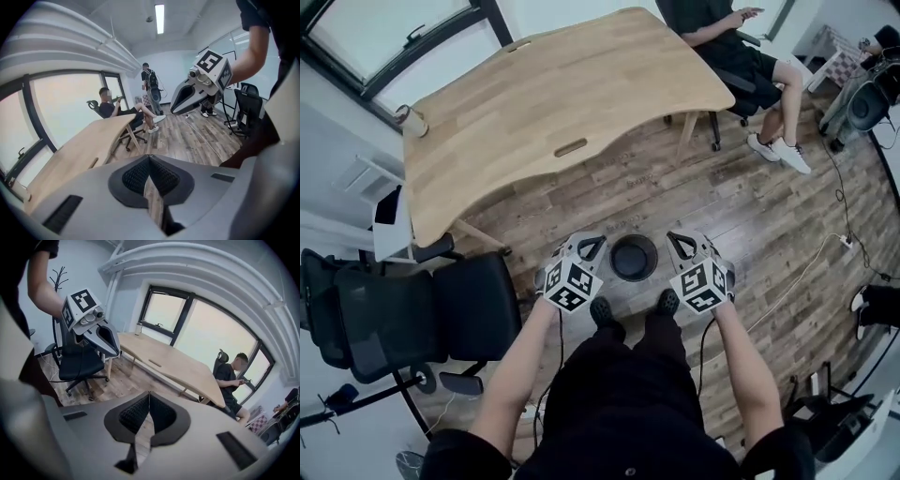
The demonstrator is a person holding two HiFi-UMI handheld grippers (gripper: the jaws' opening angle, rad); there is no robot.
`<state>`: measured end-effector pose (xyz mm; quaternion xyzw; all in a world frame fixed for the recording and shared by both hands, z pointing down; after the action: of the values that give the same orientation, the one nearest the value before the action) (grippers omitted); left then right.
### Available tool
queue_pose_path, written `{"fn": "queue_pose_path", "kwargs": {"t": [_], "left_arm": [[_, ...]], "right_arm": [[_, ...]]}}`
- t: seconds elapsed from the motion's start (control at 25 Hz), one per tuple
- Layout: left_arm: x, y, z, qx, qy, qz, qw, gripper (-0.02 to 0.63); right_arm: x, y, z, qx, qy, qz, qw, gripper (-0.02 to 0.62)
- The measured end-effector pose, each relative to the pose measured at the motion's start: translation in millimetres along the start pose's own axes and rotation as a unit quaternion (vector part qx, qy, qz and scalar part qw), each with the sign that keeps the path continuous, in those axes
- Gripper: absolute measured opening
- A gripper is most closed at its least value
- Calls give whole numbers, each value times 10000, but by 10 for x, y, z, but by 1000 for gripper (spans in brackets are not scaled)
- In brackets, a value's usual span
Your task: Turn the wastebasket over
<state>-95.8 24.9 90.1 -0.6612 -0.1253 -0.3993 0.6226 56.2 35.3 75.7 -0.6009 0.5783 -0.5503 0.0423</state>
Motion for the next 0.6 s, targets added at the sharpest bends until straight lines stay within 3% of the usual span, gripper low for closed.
{"fn": "queue_pose_path", "kwargs": {"t": [0.36, 0.6], "left_arm": [[-644, 524, -360, -52, 248, 912, 9955, 17], [-876, 694, -454, -110, 330, 1324, 9906, 17]], "right_arm": [[-340, 772, 90, -34, -280, 529, 9982, 32], [-505, 1056, 172, 54, -559, 685, 9961, 32]]}}
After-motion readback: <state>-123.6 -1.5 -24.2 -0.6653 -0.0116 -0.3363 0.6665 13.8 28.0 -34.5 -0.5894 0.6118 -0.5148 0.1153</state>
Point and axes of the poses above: the fingertips, and each gripper's own axes: x forward along the fingers, z to its right, y out of its top, the point moved 2 cm from there along -x, backward along the fingers, and after that the axes turned 9 degrees about -y, right-handed, at the moved point
